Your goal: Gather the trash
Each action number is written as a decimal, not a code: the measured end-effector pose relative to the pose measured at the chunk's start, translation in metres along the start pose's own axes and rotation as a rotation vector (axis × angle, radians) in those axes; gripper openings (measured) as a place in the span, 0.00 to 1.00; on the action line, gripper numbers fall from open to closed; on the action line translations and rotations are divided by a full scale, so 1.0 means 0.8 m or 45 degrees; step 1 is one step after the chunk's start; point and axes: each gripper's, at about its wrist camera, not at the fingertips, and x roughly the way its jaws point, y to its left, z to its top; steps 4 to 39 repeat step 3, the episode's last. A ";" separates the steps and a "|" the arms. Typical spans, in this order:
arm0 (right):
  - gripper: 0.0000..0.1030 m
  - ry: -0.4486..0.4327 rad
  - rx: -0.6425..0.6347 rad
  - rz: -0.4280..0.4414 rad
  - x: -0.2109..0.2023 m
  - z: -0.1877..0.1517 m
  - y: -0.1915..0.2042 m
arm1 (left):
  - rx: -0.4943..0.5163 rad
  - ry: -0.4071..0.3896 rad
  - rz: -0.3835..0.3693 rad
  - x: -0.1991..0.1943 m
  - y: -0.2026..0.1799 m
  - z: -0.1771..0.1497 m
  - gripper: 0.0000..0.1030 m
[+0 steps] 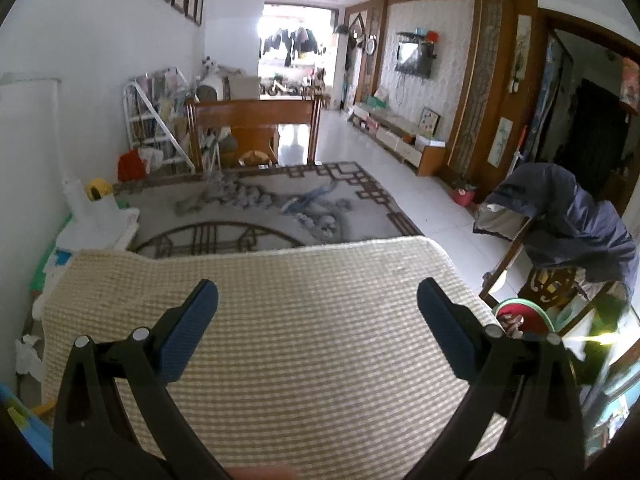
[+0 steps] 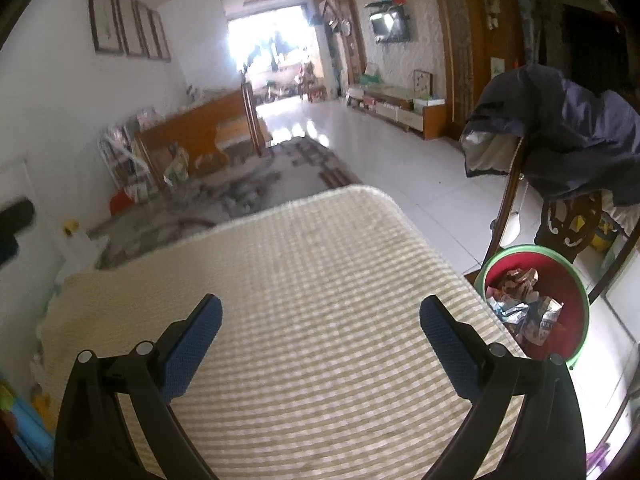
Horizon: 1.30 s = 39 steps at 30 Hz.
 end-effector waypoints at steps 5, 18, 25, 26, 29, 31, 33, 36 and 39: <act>0.93 0.064 -0.078 -0.018 0.039 -0.010 -0.004 | -0.010 0.014 0.032 0.004 0.003 -0.004 0.95; 0.93 0.064 -0.078 -0.018 0.039 -0.010 -0.004 | -0.010 0.014 0.032 0.004 0.003 -0.004 0.95; 0.93 0.064 -0.078 -0.018 0.039 -0.010 -0.004 | -0.010 0.014 0.032 0.004 0.003 -0.004 0.95; 0.93 0.064 -0.078 -0.018 0.039 -0.010 -0.004 | -0.010 0.014 0.032 0.004 0.003 -0.004 0.95; 0.93 0.064 -0.078 -0.018 0.039 -0.010 -0.004 | -0.010 0.014 0.032 0.004 0.003 -0.004 0.95; 0.93 0.064 -0.078 -0.018 0.039 -0.010 -0.004 | -0.010 0.014 0.032 0.004 0.003 -0.004 0.95; 0.93 0.064 -0.078 -0.018 0.039 -0.010 -0.004 | -0.010 0.014 0.032 0.004 0.003 -0.004 0.95; 0.93 0.064 -0.078 -0.018 0.039 -0.010 -0.004 | -0.010 0.014 0.032 0.004 0.003 -0.004 0.95; 0.93 0.064 -0.078 -0.018 0.039 -0.010 -0.004 | -0.010 0.014 0.032 0.004 0.003 -0.004 0.95</act>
